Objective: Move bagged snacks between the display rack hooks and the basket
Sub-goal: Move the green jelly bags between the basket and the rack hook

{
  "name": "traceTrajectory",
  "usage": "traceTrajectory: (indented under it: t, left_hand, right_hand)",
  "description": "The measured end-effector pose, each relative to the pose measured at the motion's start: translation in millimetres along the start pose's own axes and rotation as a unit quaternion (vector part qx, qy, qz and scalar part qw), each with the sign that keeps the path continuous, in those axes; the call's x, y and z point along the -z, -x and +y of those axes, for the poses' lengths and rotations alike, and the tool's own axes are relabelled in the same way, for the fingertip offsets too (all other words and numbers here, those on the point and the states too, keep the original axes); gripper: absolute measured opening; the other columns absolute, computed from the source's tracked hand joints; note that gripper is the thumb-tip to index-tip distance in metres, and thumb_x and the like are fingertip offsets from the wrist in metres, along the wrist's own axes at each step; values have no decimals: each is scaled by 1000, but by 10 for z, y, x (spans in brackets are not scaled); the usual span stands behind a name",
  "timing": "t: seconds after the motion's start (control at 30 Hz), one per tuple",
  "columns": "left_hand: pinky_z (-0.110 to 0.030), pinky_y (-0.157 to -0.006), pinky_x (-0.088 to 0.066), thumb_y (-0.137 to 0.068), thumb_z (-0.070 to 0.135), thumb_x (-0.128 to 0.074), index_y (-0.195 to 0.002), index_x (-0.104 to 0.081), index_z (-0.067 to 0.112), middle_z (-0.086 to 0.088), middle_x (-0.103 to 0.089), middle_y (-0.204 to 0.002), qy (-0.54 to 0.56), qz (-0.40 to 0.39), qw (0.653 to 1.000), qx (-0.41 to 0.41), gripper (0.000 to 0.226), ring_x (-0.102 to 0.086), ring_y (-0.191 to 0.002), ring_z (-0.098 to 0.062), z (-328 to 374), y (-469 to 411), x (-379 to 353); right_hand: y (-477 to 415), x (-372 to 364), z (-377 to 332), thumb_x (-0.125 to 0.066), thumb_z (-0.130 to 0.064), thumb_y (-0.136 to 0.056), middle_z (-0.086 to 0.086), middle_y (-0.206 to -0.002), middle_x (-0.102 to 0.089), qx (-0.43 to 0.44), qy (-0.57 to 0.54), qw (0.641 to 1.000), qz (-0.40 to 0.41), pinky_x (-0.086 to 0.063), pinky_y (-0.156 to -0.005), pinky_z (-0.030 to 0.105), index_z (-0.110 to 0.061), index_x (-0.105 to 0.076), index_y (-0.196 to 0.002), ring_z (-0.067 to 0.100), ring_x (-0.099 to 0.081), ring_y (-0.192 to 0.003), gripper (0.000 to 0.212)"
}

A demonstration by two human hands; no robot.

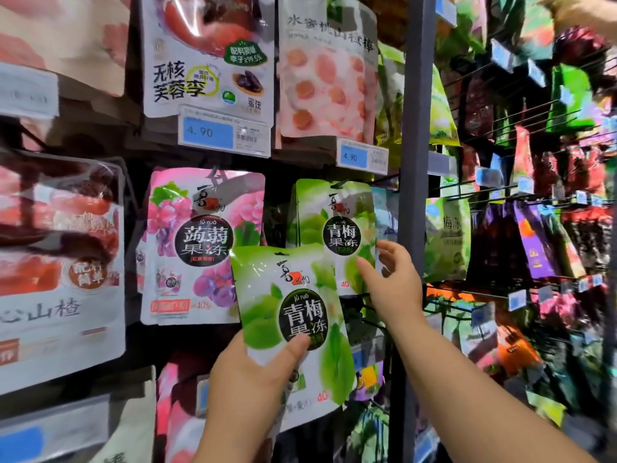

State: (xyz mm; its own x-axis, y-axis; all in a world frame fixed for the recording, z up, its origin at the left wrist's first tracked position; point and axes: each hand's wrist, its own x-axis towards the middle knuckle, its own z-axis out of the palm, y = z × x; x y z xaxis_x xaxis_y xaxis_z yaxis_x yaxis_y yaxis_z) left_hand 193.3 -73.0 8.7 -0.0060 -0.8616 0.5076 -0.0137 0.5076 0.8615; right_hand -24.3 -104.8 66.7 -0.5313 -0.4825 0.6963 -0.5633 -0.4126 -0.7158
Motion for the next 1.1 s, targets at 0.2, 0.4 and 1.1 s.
traceTrajectory:
  t: [0.2,0.4,1.1]
  left_hand:
    - [-1,-54,-40,-77,30,-80,-87,-68,27,19,-71,-78,15,-35,999,-22,16,-60,-71,16,95,-73,-221]
    - [-2,-62,-43,-80,31,-78,-97,-70,27,15,-74,-89,44,-74,995,-47,19,-65,-77,10,332,-334,-547]
    - [-28,-75,-38,-88,45,-66,-115,-51,22,4,-61,-112,-48,-46,996,-64,38,-54,-96,-16,669,-967,-912]
  right_hand:
    - [276,122,-5,-59,-50,-90,-8,-100,-70,-34,-121,982,-143,-51,-91,41,-28,-70,-97,9,-64,-98,26]
    - [279,301,29,-69,-33,-83,6,-121,-70,-86,-248,939,-221,-48,-102,51,-16,-60,-127,27,-66,-114,48]
    - [-313,159,-130,-65,-26,-94,-2,-107,-73,-37,-151,984,-87,-54,-94,47,-24,-65,-113,17,-70,-100,19]
